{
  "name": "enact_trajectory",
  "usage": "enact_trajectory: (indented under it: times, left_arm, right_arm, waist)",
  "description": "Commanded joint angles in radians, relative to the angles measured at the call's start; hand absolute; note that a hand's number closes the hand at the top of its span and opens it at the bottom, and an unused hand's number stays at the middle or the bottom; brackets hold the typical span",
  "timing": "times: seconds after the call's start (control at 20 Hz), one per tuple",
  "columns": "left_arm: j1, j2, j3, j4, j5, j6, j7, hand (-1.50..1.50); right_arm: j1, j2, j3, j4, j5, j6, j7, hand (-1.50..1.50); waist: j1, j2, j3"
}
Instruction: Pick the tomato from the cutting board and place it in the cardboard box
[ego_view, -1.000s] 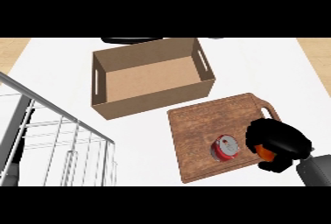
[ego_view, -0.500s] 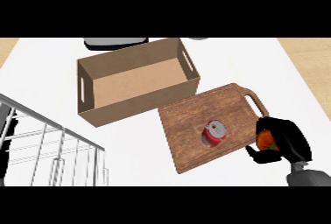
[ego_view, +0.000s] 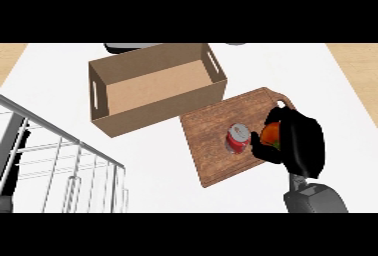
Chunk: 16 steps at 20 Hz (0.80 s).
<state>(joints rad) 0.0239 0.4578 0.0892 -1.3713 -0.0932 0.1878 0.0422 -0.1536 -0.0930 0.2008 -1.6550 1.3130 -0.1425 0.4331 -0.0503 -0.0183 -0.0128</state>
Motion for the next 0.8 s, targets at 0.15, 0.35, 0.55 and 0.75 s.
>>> enact_trajectory:
  times: [0.15,0.35,0.55,0.75]
  left_arm:
    - [-0.108,-0.037,-0.046,0.031,-0.042,0.009,0.028,0.0]
    - [-0.147,-0.031,-0.047,0.035,-0.062,0.011,0.046,0.0]
    - [-0.164,-0.041,-0.046,0.075,-0.067,-0.001,0.028,0.0]
    - [-0.137,-0.026,-0.039,0.031,-0.045,-0.037,0.016,0.0]
  right_arm:
    - [-0.233,0.091,0.228,-0.202,0.089,0.295,0.375,1.5]
    - [-0.464,0.092,0.273,-0.055,-0.061,0.204,0.577,1.5]
    - [-0.671,0.093,0.176,0.146,-0.166,0.112,0.598,1.5]
    - [-0.83,0.093,0.086,0.357,-0.246,-0.023,0.592,1.5]
  waist:
    - [0.044,0.014,0.011]
    - [0.072,0.021,0.012]
    - [0.074,0.024,0.012]
    - [0.096,0.028,0.012]
